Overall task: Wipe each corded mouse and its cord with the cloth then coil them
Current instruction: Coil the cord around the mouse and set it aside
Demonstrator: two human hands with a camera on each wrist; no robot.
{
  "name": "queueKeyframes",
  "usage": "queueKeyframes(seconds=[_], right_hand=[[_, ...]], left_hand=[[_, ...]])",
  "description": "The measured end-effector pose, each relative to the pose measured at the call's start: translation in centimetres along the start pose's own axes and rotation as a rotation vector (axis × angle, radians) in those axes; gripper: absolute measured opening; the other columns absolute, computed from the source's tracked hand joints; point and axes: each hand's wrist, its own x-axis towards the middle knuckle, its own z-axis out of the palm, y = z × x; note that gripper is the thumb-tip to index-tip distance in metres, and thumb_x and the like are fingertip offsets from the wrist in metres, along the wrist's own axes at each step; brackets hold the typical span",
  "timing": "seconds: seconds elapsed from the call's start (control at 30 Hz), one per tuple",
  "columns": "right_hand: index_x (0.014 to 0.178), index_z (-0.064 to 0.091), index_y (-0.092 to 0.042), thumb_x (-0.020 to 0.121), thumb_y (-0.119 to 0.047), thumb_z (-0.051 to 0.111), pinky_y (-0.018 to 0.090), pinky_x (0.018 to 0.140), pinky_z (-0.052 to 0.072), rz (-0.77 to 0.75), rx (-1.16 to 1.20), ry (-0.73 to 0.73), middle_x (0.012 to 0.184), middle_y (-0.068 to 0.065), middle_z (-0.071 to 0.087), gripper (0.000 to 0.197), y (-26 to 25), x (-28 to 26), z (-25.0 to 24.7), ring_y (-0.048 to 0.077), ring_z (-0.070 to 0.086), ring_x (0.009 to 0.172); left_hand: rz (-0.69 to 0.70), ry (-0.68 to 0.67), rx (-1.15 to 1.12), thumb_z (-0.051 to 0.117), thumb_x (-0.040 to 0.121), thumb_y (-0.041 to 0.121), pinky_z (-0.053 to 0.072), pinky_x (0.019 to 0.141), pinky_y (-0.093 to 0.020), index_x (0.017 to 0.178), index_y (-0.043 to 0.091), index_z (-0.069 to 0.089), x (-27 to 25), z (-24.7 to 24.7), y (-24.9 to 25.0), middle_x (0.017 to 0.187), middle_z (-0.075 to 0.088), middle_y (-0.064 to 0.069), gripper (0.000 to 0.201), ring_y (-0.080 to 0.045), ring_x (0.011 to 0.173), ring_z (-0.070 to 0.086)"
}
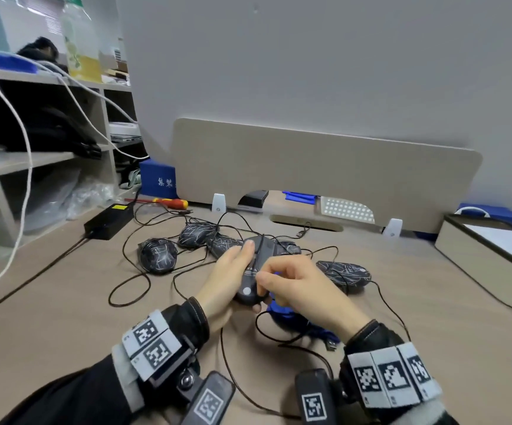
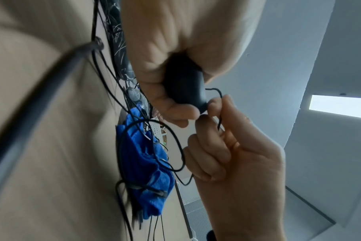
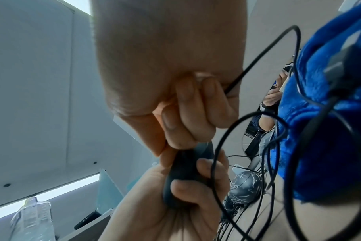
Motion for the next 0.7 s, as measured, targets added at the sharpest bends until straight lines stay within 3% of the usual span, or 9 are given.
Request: queueKeyframes(seconds=[0.1, 0.17, 0.3, 0.43, 0.57, 0.7], right_hand=[[0.073, 0.062, -0.005, 0.099, -0.009, 0.056, 0.009, 0.045, 0.029, 0.011, 0.039, -0.026, 0.054, -0.003, 0.051, 0.027, 0.4, -0.2, -0.2, 0.003, 0.037, 0.042], [0.072, 0.062, -0.006, 0.099, -0.009, 0.057, 0.010, 0.045, 0.028, 0.010, 0.034, -0.042, 0.057, 0.002, 0.052, 0.027, 0.5, -0.6, -0.3, 0.004, 0.035, 0.043], [0.075, 0.062, -0.005, 0.101, -0.014, 0.056, 0.007, 0.044, 0.029, 0.026, 0.002, -0.023, 0.048, -0.013, 0.052, 0.029, -0.1, -1.1, -0.7, 0.000, 0.040, 0.040], [0.079, 0.065, -0.005, 0.102, -0.016, 0.054, 0.014, 0.041, 0.019, 0.138, 0.021, 0.001, 0.044, -0.014, 0.041, 0.027, 0.4, -1.5, -2.4, 0.001, 0.025, 0.039], [0.076, 0.067, -0.009, 0.096, -0.025, 0.064, 0.020, 0.041, 0.016, 0.277, -0.010, 0.059, 0.047, -0.010, 0.035, 0.026, 1.6, -1.6, -3.3, 0.007, 0.022, 0.040], [0.068, 0.064, -0.014, 0.091, -0.031, 0.071, 0.019, 0.039, 0.020, 0.317, -0.072, 0.080, 0.046, -0.011, 0.038, 0.029, 1.8, -1.6, -3.4, 0.007, 0.025, 0.040]], left_hand=[[-0.023, -0.082, -0.010, 0.066, 0.087, 0.049, 0.041, 0.040, -0.023, 0.112, 0.007, 0.054, -0.8, 0.0, 0.2, 0.070, 0.060, -0.010, 0.051, -0.025, 0.051, 0.057], [-0.029, -0.106, -0.007, 0.072, 0.077, 0.033, 0.042, 0.042, -0.026, 0.113, 0.007, 0.047, -1.0, -0.2, 0.3, 0.078, 0.061, -0.015, 0.052, -0.028, 0.054, 0.057], [-0.011, -0.068, -0.070, 0.070, 0.087, 0.011, 0.045, 0.039, -0.028, 0.129, 0.002, 0.039, -1.0, -0.2, 0.3, 0.086, 0.062, -0.015, 0.053, -0.025, 0.055, 0.061], [0.017, -0.104, -0.127, 0.073, 0.074, 0.015, 0.050, 0.045, -0.031, 0.136, -0.002, 0.036, -0.8, -0.9, 1.2, 0.098, 0.060, -0.025, 0.074, -0.032, 0.063, 0.066], [0.031, -0.189, -0.133, 0.069, 0.073, 0.010, 0.048, 0.045, -0.031, 0.131, 0.002, 0.041, -1.2, -1.5, 1.8, 0.099, 0.057, -0.025, 0.065, -0.036, 0.064, 0.063], [0.083, -0.383, -0.060, 0.063, 0.080, 0.009, 0.035, 0.034, -0.021, 0.121, 0.003, 0.050, -1.9, -1.3, 1.9, 0.084, 0.059, -0.016, 0.043, -0.027, 0.054, 0.052]])
